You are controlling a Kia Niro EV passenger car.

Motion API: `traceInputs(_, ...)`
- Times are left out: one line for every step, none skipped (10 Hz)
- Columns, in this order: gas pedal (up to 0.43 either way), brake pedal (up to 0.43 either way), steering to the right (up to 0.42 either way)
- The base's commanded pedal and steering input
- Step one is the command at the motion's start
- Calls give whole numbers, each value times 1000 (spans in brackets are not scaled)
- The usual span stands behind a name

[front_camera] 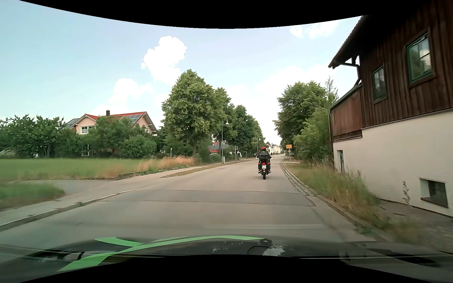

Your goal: Follow the waypoints while adhering to traffic rules and regulations

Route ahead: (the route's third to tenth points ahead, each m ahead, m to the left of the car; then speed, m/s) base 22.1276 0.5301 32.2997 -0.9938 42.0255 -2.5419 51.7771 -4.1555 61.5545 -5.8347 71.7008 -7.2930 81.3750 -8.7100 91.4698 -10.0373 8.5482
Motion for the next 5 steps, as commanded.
traceInputs(118, 0, 35)
traceInputs(138, 0, 36)
traceInputs(150, 0, 34)
traceInputs(177, 0, 31)
traceInputs(197, 0, 30)
